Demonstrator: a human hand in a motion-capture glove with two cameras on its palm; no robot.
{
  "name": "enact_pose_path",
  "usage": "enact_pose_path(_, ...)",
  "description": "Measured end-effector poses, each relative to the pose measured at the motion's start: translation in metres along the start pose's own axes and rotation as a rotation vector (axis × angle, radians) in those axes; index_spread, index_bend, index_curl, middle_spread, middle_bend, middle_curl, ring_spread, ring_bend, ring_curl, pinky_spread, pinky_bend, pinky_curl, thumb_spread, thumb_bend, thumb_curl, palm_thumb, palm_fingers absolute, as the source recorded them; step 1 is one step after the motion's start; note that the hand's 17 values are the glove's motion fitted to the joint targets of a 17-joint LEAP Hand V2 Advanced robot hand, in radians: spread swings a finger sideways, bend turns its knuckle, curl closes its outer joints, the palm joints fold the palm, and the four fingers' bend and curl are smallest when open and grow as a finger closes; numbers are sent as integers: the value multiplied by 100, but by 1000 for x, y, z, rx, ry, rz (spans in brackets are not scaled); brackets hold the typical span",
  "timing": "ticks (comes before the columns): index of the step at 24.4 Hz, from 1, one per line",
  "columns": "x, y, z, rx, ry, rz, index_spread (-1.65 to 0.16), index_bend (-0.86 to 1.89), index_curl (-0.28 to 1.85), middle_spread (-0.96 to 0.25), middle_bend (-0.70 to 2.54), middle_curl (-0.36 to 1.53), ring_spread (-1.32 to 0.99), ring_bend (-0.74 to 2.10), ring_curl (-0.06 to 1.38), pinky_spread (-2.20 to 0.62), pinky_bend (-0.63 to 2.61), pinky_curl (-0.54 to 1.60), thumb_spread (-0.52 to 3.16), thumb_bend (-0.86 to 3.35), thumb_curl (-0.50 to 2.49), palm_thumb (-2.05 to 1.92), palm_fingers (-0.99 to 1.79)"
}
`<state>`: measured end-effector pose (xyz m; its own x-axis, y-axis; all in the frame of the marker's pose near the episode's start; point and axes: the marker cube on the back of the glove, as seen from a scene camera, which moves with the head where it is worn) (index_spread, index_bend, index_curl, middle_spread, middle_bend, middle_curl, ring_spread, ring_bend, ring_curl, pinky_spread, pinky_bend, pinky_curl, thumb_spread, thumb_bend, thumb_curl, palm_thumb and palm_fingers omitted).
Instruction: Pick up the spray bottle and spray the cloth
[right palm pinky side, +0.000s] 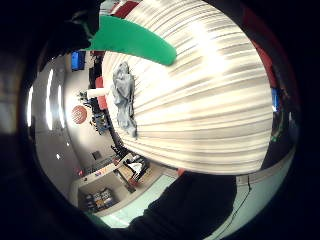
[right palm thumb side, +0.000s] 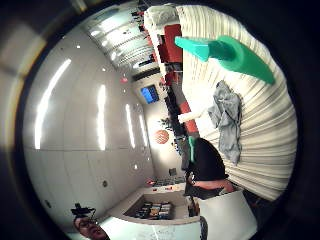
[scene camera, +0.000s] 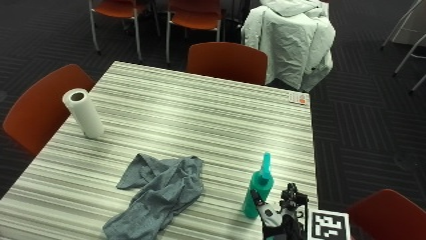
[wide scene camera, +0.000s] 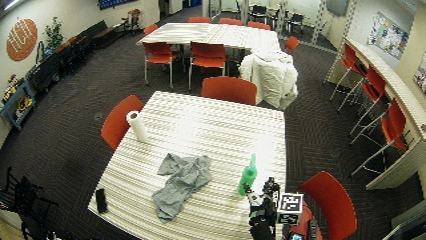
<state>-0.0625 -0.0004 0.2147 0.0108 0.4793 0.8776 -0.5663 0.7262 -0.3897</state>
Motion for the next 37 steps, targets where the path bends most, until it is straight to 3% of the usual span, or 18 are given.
enact_pose_path(13,37,-9,29,32,40,-5,-38,10,12,-3,24,36,3,52,34,10,75,38,104,-2,47,68,15)
enact_pose_path(24,11,-12,41,8,-28,-72,-39,14,15,-7,21,36,1,51,34,12,68,36,100,-1,48,74,15)
enact_pose_path(27,9,-14,41,-12,-78,-70,-39,23,20,-10,24,37,-1,49,33,12,60,33,99,2,50,82,27)
enact_pose_path(29,12,-17,39,-12,-82,-78,-37,38,24,-12,41,41,-4,46,31,12,35,25,99,4,51,88,54)
enact_pose_path(31,17,-19,36,-5,-74,-89,-35,40,26,-12,48,43,-6,47,31,11,23,23,96,5,53,92,62)
enact_pose_path(37,22,-23,37,-22,-140,-152,-30,39,33,-10,48,46,-10,51,35,10,13,21,90,6,57,103,63)
